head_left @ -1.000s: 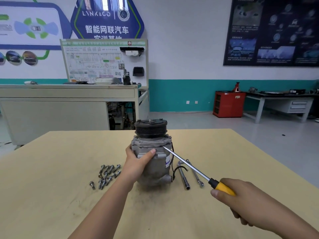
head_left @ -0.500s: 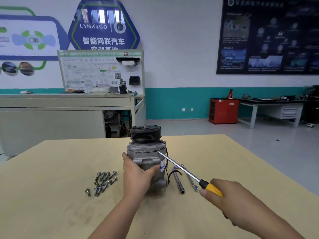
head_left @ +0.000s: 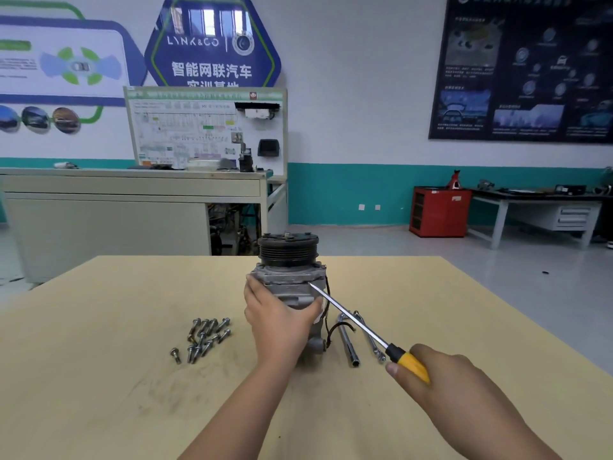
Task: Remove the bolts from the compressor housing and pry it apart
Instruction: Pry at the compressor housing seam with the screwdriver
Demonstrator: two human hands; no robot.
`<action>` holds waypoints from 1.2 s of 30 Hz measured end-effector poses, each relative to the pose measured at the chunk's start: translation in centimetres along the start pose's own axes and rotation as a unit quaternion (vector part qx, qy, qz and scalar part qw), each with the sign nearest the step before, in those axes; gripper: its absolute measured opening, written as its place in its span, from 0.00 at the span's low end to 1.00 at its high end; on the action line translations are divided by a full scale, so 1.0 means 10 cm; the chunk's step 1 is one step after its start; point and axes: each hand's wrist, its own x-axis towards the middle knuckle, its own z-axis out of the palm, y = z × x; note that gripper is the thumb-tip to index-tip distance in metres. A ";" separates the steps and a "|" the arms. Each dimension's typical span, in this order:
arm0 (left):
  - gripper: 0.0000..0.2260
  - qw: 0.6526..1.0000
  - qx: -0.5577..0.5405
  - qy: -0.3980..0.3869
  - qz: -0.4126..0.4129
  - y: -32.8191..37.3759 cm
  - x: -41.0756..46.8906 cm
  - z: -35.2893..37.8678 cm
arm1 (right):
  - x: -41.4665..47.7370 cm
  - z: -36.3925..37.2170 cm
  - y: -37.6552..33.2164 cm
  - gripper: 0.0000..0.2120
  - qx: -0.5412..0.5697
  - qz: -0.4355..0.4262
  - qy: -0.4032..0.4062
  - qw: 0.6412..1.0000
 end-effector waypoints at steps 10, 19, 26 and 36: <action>0.58 1.000 0.023 -0.016 -0.011 0.00 0.01 -0.06 | -0.04 0.13 0.01 0.17 -0.061 -0.019 0.047 0.997; 0.60 0.999 0.035 -0.032 -0.022 0.04 0.03 -0.11 | -0.02 0.20 0.04 0.18 -0.053 -0.024 0.070 0.996; 0.60 0.998 0.034 -0.046 -0.035 0.06 0.06 -0.13 | 0.00 0.22 0.06 0.18 -0.048 -0.022 0.068 0.996; 0.60 0.998 0.030 -0.048 -0.033 0.02 0.04 -0.13 | 0.01 0.39 0.08 0.15 -0.020 0.012 0.046 0.999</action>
